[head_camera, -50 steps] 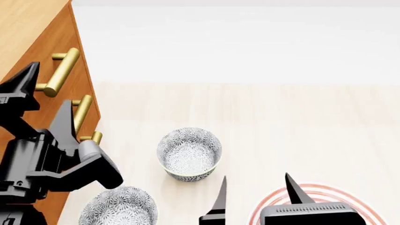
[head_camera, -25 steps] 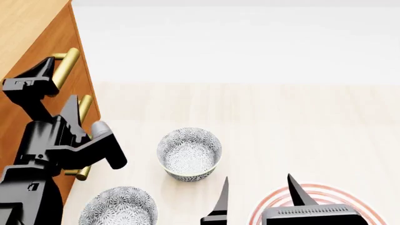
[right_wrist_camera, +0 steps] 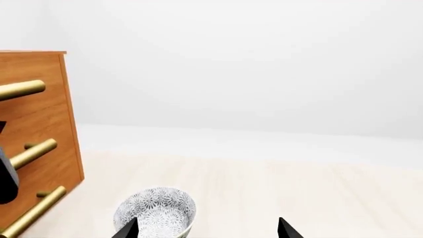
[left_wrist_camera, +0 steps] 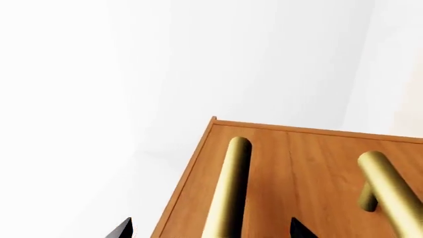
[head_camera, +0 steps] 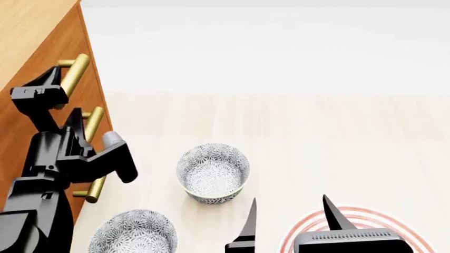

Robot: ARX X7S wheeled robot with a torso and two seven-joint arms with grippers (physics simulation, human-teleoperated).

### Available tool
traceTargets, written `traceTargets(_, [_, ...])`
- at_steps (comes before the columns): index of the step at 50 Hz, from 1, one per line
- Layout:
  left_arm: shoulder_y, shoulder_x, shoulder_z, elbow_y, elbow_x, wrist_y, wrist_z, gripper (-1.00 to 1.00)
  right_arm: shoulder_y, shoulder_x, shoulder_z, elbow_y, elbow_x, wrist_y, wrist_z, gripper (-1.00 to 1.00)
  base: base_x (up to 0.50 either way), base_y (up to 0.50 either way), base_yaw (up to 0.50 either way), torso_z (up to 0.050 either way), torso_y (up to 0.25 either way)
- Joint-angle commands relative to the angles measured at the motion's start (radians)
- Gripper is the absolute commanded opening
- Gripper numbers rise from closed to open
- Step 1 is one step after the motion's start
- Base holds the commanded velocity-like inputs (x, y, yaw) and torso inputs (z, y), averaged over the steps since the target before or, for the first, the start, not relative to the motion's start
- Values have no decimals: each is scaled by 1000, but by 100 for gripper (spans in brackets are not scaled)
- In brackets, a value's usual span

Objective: Open the top drawer of the cabinet.

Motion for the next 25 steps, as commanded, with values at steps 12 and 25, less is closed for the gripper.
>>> traceTargets(12, [-39,47,-3,-196,-20,53,-62,-100,5,2,-12,22,0,-15,0,100,0,0,0,0,0])
traceTargets(25, [-26,29,15,-118,11,3,-38,-100,-5,6,-8,23,6,-29,2,100,1,0,0,0,0])
